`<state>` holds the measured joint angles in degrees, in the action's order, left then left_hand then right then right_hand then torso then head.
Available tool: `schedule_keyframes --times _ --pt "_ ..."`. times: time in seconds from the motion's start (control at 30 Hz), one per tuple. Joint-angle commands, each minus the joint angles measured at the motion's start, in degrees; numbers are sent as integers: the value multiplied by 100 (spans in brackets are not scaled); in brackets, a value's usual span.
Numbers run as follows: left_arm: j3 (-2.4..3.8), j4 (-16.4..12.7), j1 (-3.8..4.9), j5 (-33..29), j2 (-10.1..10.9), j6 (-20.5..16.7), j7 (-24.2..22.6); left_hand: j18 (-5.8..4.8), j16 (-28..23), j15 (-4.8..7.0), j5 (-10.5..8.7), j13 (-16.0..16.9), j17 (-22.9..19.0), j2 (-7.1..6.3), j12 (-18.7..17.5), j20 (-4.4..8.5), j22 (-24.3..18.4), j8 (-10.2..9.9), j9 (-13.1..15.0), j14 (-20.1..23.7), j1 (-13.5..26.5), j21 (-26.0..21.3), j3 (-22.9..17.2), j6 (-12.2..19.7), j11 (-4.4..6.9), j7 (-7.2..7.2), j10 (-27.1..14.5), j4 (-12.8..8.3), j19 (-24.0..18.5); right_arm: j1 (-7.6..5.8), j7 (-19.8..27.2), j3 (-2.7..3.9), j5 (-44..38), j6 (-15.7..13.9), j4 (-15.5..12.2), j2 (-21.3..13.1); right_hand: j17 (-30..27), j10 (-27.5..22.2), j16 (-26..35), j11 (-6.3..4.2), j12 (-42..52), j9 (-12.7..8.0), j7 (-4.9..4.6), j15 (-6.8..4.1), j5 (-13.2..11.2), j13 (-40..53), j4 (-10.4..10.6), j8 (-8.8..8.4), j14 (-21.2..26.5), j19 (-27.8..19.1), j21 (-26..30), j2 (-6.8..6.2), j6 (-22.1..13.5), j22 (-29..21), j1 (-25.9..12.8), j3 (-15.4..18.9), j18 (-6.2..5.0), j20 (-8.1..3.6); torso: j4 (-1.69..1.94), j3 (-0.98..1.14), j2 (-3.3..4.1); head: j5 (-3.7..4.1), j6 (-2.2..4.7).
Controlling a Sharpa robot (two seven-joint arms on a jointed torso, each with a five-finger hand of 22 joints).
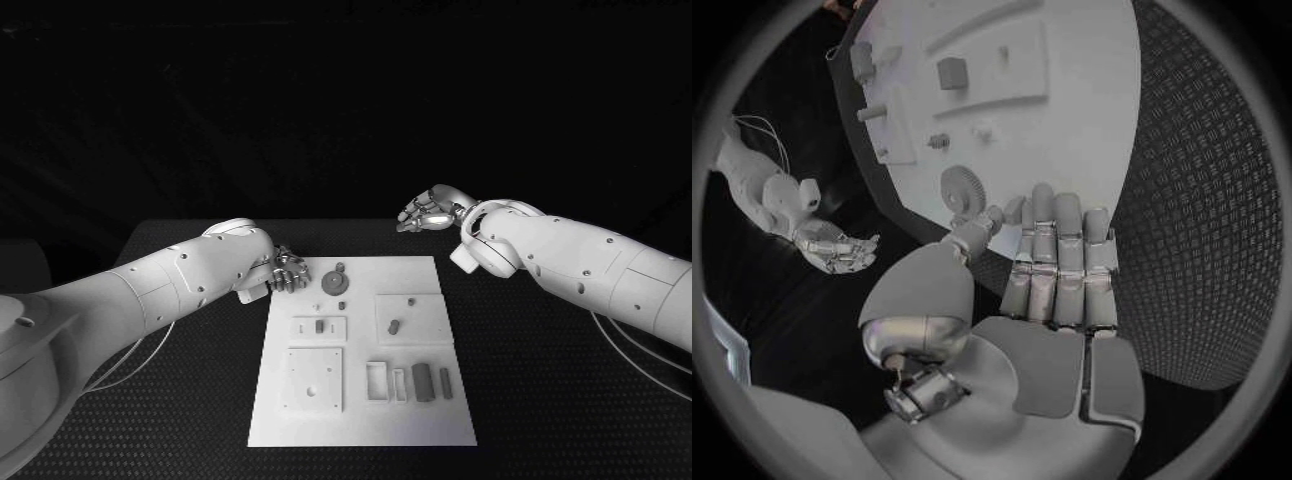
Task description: Assemble the parts on the task board
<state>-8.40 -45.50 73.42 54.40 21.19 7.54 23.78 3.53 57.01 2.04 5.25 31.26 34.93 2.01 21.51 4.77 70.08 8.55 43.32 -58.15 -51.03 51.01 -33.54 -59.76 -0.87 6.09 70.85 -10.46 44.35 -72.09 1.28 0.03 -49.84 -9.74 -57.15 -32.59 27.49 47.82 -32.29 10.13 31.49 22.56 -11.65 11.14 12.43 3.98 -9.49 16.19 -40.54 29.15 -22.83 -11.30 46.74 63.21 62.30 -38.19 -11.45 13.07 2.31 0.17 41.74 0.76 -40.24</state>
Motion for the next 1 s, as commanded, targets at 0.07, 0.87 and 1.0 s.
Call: schedule_keyframes --times 0.07,0.87,1.0 --pt "-7 5 -16 -69 -5 6 -80 -79 -41 -4 130 -7 13 106 -45 275 16 39 -14 -41 -123 -37 -12 -55 9 -12 70 -54 48 2 47 1 -23 59 -2 1 -7 -5 -25 10 -30 -9 -18 -5 37 -5 -14 34 47 -36 29 26 -40 8 -19 13 44 8 3 1 1 -2 5" --pt "26 -441 68 -709 411 -497 146 -65 21 67 426 -4 99 202 -67 334 124 194 -58 -221 -172 -10 40 -239 75 -88 350 -204 196 2 55 1 -17 51 23 -46 -9 -6 -26 9 -31 -12 -18 -13 38 -5 -21 35 49 -40 38 25 -43 17 -17 15 44 8 8 6 -8 9 14" --pt "23 -948 172 -814 702 -540 232 -61 33 84 435 -7 111 202 -77 348 142 215 -69 -263 -159 -3 48 -270 88 -100 406 -206 226 2 55 1 -17 43 18 -61 -10 -7 -26 9 -32 -13 -19 -14 37 -6 -22 34 51 -42 40 22 -45 20 -16 17 45 9 12 9 -10 -2 32"
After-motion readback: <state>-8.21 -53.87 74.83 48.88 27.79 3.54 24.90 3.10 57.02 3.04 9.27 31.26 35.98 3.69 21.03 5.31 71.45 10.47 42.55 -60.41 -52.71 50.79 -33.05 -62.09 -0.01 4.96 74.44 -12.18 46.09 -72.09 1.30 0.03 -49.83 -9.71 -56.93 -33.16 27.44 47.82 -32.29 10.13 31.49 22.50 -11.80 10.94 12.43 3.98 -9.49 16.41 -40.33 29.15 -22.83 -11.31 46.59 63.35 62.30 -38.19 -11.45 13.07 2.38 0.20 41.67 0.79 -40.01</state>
